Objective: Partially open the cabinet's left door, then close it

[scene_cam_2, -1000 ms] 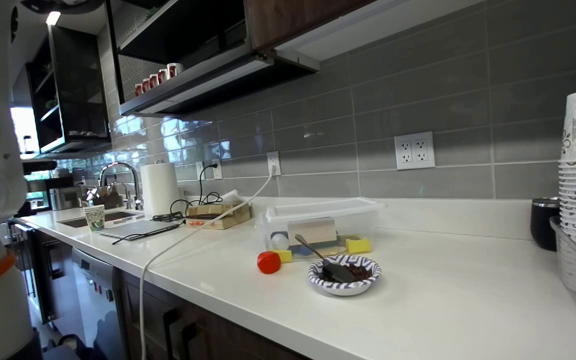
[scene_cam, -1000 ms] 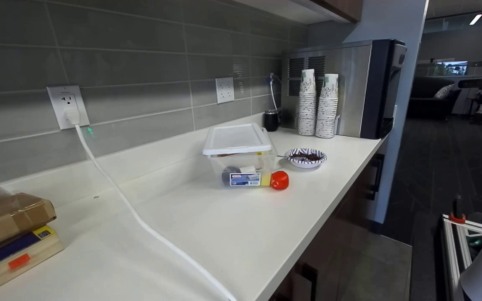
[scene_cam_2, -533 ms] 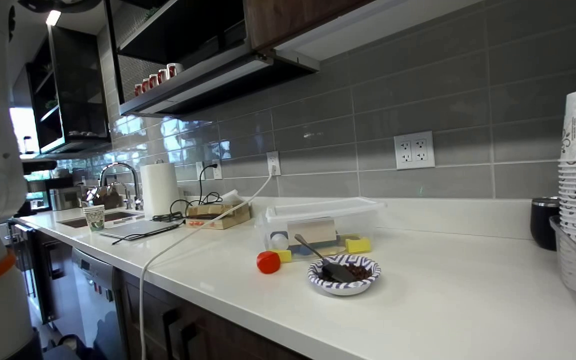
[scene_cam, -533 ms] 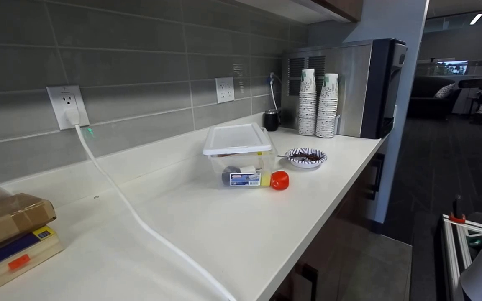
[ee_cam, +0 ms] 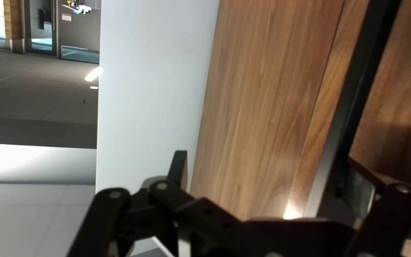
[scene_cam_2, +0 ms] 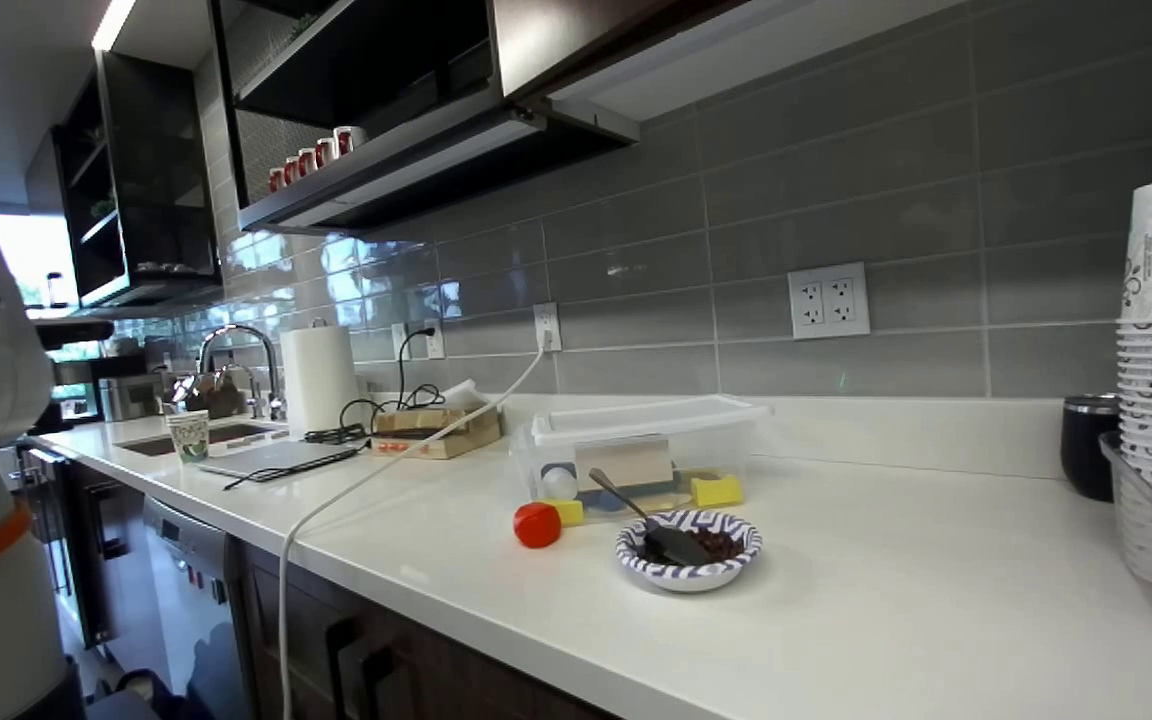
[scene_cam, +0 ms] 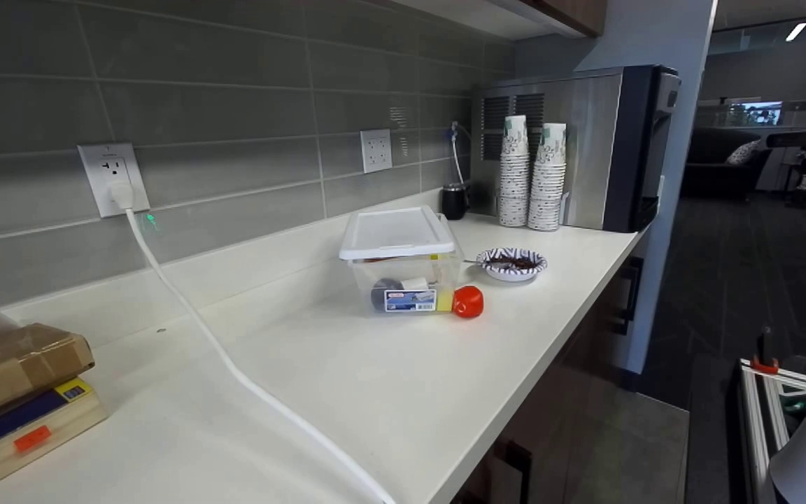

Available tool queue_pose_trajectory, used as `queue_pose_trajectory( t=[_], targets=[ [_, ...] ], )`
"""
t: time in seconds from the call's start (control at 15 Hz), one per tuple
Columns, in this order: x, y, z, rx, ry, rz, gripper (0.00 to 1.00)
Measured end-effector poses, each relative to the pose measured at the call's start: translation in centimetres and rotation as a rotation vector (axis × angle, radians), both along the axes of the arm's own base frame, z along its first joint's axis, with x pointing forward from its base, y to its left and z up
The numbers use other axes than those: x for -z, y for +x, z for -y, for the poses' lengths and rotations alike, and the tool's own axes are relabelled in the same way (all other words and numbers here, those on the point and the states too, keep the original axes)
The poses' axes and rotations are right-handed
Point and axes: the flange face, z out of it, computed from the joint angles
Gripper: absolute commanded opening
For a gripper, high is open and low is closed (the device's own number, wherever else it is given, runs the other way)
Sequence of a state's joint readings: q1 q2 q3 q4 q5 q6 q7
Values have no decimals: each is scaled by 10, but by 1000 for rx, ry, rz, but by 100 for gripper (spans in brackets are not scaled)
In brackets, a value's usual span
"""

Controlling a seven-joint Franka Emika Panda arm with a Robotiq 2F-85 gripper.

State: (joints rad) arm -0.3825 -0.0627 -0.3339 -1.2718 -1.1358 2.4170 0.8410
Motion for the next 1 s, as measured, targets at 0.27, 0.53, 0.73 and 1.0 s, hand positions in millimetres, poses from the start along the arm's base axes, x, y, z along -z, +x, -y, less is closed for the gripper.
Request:
queue_pose_trajectory(
  t=[0.27, 0.53, 0.73, 1.0],
  targets=[
    [-1, -28, -8, 16, 13, -5, 100],
    [-2, -55, -17, 16, 26, 1, 100],
    [-2, -78, -26, 9, 34, 9, 100],
    [-2, -112, -41, 4, 43, 21, 100]
  ],
)
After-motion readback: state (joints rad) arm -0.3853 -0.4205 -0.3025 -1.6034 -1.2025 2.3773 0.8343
